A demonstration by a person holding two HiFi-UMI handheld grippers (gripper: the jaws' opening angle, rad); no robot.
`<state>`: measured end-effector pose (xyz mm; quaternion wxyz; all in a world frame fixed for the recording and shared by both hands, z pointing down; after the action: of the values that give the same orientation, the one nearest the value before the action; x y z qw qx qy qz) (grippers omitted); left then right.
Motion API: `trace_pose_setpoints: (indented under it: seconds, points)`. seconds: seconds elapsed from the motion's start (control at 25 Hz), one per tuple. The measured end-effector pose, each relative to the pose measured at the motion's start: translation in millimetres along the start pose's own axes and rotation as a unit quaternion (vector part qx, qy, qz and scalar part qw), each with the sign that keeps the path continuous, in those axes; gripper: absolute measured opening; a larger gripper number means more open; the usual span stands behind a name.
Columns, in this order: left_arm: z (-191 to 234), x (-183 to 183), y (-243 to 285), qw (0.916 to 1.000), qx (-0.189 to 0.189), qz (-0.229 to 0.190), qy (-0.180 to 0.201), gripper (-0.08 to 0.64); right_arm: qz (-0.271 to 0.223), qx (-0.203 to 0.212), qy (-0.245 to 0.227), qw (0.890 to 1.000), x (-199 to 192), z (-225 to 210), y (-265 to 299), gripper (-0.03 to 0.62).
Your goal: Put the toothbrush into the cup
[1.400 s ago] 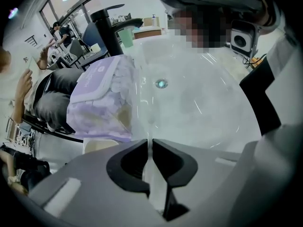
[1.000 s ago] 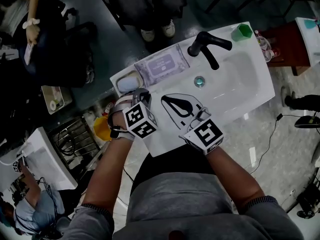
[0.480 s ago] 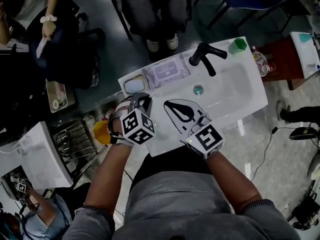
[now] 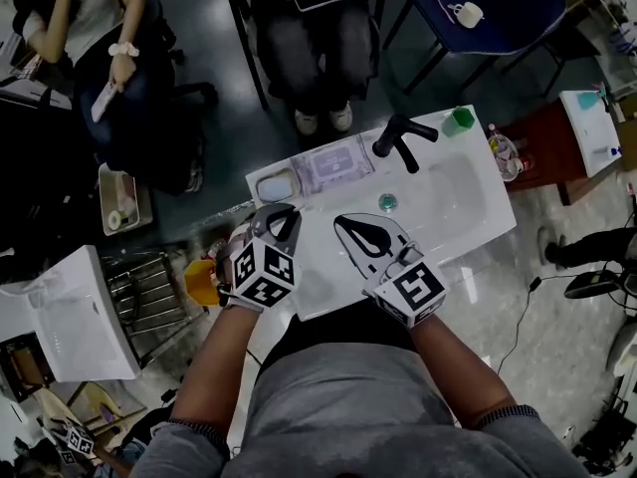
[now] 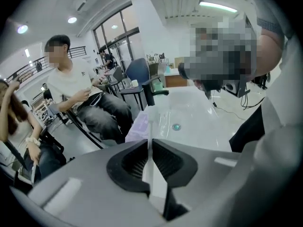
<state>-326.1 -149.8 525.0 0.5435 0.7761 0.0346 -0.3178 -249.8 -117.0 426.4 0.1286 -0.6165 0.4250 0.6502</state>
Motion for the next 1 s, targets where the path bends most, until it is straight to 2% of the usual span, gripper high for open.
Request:
trace_pose_setpoints:
  seconds: [0.16, 0.32, 0.52, 0.68, 0.8, 1.0]
  points:
    - [6.6, 15.8, -27.9, 0.9984, 0.006, -0.052, -0.023, 0.04, -0.005, -0.007, -0.009, 1.0, 11.8, 8.1, -9.6, 0.015]
    - [14.0, 36.1, -60.5, 0.9913, 0.008, -0.124, -0.044, 0.04, -0.009, -0.015, -0.018, 1.0, 22.4, 17.2, -17.5, 0.015]
    - [21.5, 58.6, -97.9, 0.9775, 0.013, -0.201, -0.064, 0.04, -0.005, -0.034, -0.02, 0.999, 37.1, 24.0, -28.4, 0.015]
    - [18.4, 82.6, -131.4, 0.9626, 0.014, -0.267, -0.044, 0.04, -0.017, -0.043, -0.021, 0.999, 47.4, 26.3, -37.3, 0.014]
    - [12.0, 91.7, -145.7, 0.9542, 0.01, -0.296, -0.039, 0.04, -0.043, -0.045, -0.018, 0.998, 55.4, 26.9, -44.8, 0.014]
    - [-3.2, 103.8, -157.8, 0.94, -0.009, -0.337, -0.054, 0.04, -0.064, -0.051, -0.014, 0.997, 66.3, 22.8, -57.2, 0.014]
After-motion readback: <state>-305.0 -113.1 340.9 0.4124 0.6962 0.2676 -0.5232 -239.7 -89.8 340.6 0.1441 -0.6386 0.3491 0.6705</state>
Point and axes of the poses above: the fingertips, and each gripper's own axes: y forward along the fingers, z to its left, x out of its top, the point moved 2 cm from there along -y, backward along the fingers, and after that the axes turned 8 degrees about z, right-handed, at the moved point
